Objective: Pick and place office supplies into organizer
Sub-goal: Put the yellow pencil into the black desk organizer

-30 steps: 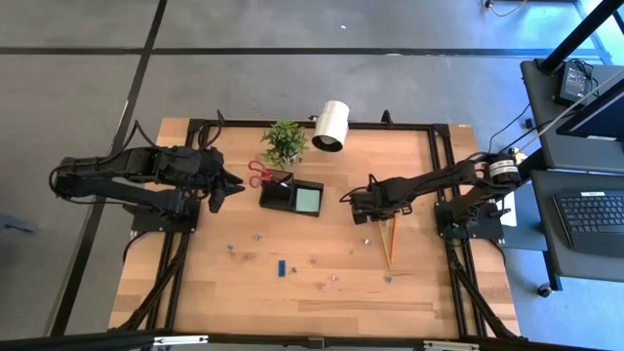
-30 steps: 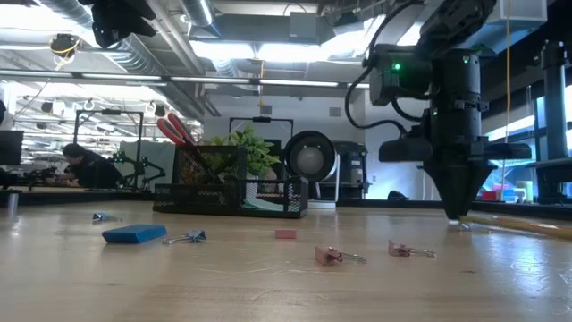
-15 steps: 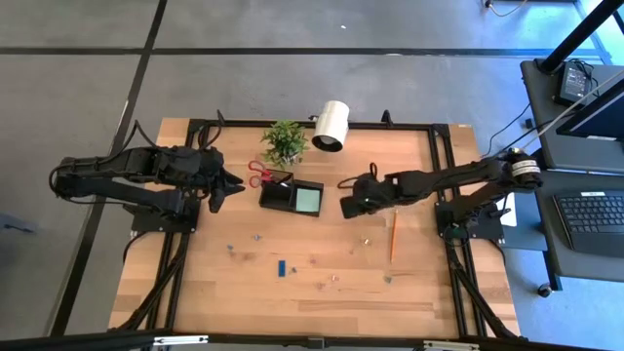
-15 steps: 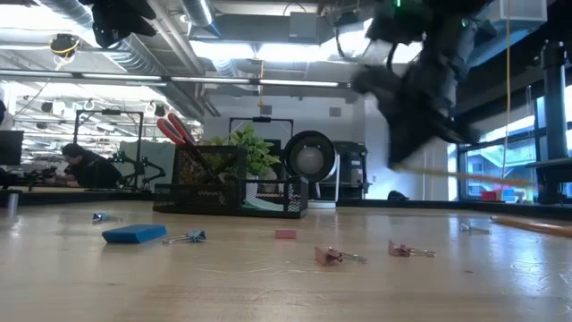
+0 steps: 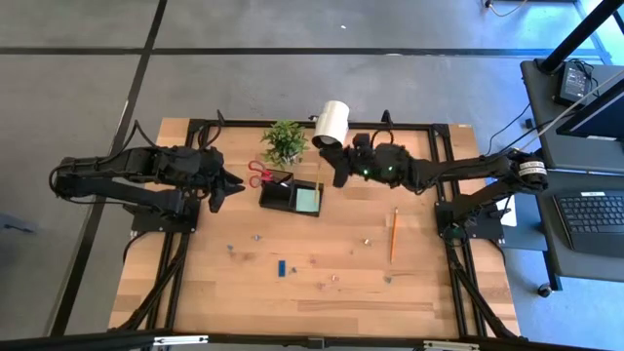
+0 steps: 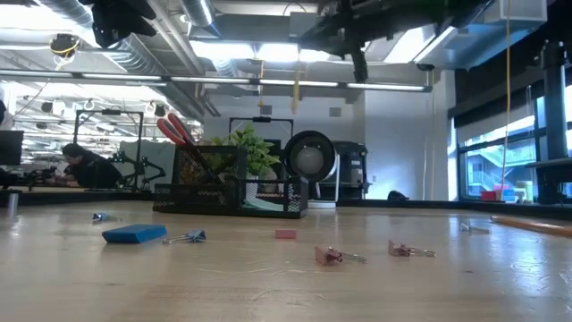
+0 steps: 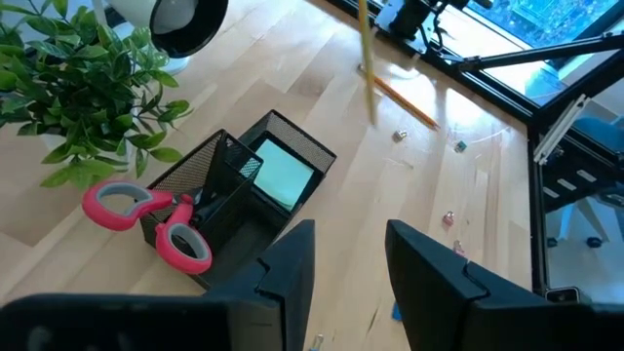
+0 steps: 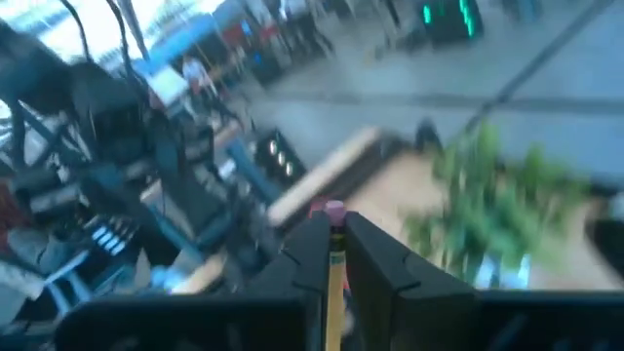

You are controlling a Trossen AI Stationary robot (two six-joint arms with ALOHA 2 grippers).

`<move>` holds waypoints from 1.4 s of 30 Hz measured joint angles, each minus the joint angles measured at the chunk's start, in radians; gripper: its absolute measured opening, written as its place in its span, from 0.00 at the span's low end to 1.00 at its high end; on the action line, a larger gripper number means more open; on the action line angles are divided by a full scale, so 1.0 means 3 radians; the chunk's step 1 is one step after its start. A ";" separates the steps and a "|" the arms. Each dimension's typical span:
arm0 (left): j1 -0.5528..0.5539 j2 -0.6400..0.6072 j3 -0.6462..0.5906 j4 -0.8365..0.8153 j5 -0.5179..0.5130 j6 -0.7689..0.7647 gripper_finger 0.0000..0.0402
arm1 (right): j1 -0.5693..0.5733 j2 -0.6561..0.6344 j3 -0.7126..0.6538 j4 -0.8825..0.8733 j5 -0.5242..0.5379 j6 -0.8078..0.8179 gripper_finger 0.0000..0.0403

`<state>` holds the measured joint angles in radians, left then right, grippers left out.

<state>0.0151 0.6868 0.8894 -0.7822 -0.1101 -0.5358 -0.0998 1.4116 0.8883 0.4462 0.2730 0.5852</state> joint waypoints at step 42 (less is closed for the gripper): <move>-0.0001 0.0000 0.0000 -0.0013 -0.0011 0.0027 0.31 | -0.0113 0.2276 0.2497 -0.1001 -0.0441 -0.1779 0.07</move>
<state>0.0147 0.6869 0.8894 -0.7860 -0.1135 -0.5278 -0.1337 2.0943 1.6375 0.1459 0.1407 0.0515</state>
